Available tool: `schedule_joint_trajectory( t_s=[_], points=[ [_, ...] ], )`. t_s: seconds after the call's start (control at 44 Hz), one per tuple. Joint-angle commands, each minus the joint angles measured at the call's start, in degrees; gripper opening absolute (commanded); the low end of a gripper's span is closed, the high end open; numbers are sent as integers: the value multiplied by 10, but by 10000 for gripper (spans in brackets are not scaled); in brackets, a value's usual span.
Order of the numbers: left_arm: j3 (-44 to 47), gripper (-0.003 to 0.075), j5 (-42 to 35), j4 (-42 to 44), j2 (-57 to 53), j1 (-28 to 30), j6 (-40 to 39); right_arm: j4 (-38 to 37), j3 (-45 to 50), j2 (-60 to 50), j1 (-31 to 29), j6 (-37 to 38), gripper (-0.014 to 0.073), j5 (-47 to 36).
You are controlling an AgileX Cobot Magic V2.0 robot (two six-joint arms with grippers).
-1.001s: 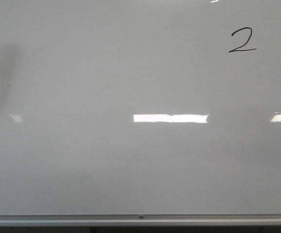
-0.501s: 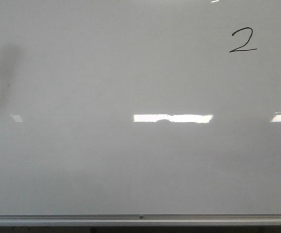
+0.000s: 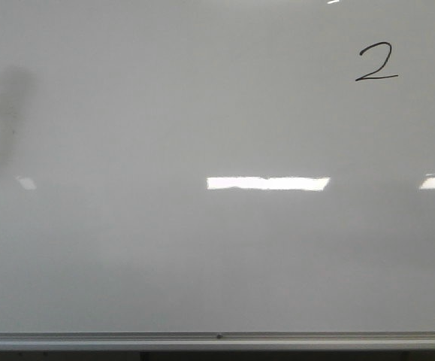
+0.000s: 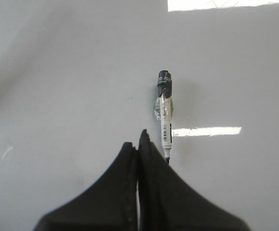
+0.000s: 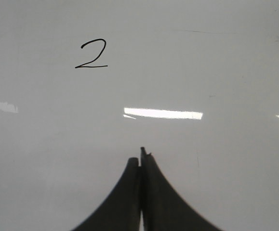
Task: Write number 2 on whiteboard
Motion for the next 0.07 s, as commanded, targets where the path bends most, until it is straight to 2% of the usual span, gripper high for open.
schedule_joint_trajectory(
  t_s=[0.0, 0.046],
  points=[
    [4, -20, -45, -5, -8, 1, -3, 0, -9, -11, -3, -1, -68, -51],
    [4, -20, -45, -5, -8, 1, -3, 0, -9, -11, -3, -1, -68, -51]
  ],
)
